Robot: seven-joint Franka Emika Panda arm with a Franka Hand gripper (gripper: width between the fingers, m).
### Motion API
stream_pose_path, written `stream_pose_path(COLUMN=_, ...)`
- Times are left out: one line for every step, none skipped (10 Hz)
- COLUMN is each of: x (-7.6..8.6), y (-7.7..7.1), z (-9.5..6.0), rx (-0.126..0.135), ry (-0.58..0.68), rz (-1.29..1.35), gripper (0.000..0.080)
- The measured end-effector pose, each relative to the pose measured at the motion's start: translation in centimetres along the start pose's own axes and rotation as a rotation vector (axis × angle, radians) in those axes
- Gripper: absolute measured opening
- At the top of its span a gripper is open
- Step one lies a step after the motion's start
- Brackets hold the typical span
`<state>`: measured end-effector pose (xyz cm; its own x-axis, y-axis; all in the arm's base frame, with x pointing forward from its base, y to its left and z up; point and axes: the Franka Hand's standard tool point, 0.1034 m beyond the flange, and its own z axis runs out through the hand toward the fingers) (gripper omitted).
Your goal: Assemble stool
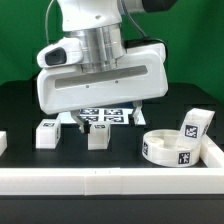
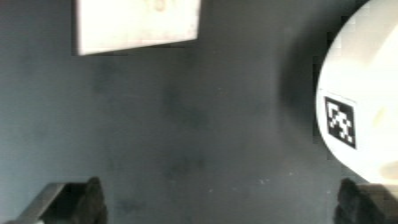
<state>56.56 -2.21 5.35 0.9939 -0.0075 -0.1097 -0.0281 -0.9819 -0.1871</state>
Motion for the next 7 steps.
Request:
stream_pose_path(x=-0.4, y=-0.5, z=0.1, rx=0.025, ry=-0.088, rz=-0.003, gripper=0.0649)
stream_pose_path(x=-0.3, y=-0.7, z=0.2, rx=0.041, ry=-0.144, rz=-0.004, gripper=0.0649)
stream_pose_path(x=-0.3, y=-0.9, z=0.3, rx=0.055, ry=-0.183, rz=-0.005, gripper=0.0649)
stream_pose_path(x=-1.5, y=-1.1, z=0.3, rx=0.042, ry=-0.274, rz=0.039, gripper=0.0649)
stream_pose_path(x=-2.1, y=-0.6, z=0.1, rx=0.004, ry=-0.354, rz=0.05, gripper=0.0649)
stream_pose_path(x=-2.0, y=0.0, z=0.1, rx=-0.01, ry=-0.405, rz=0.057, gripper=0.0649)
stream_pose_path(x=-2.5, y=-0.2, z=0.2, rx=0.005, ry=-0.485, rz=0.059, gripper=0.0649)
